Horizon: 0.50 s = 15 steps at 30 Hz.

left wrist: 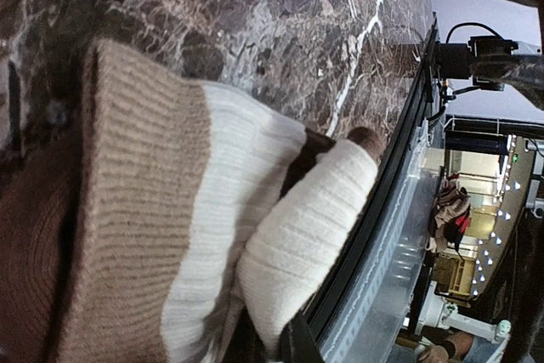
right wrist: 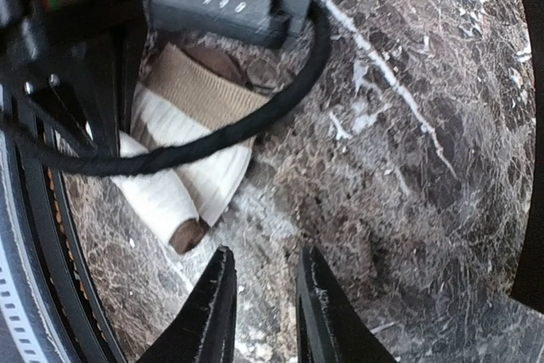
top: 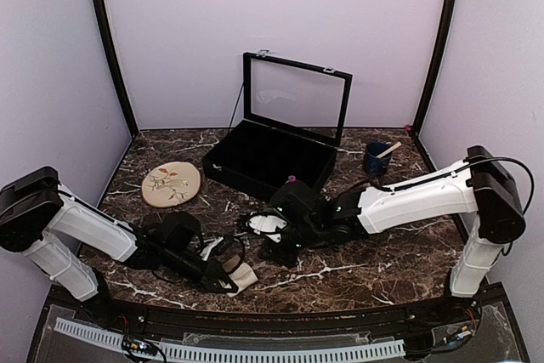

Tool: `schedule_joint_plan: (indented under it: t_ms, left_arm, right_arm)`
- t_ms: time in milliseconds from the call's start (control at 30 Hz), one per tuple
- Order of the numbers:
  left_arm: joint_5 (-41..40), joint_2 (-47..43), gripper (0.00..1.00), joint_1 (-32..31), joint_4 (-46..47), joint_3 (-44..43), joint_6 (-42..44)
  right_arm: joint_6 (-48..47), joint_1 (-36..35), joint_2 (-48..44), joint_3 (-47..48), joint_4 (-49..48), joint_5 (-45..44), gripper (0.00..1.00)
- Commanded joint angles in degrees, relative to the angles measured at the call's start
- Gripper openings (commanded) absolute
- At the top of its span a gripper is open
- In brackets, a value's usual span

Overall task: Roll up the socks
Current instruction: Roll the sock at the center of the board.

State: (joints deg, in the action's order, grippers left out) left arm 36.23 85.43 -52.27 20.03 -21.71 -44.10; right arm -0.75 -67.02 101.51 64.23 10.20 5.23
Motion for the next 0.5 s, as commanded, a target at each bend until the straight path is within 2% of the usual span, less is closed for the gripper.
schedule_joint_plan:
  t_ms: [0, 267, 467]
  left_arm:
    - [6.72, 2.90, 0.00, 1.53, -1.45, 2.89, -2.42]
    - [12.89, 6.31, 0.00, 3.62, -0.24, 3.09, -2.54]
    - [15.03, 8.53, 0.00, 4.83, -0.82, 2.39, -0.99]
  right_arm:
    - [-2.88, -3.51, -2.06, -1.96, -3.48, -7.41, 0.24]
    - [-6.57, -10.74, -1.50, -1.53, -3.03, -12.22, 0.26]
    - [-8.36, -13.92, 0.81, 0.47, 0.21, -11.09, 0.30]
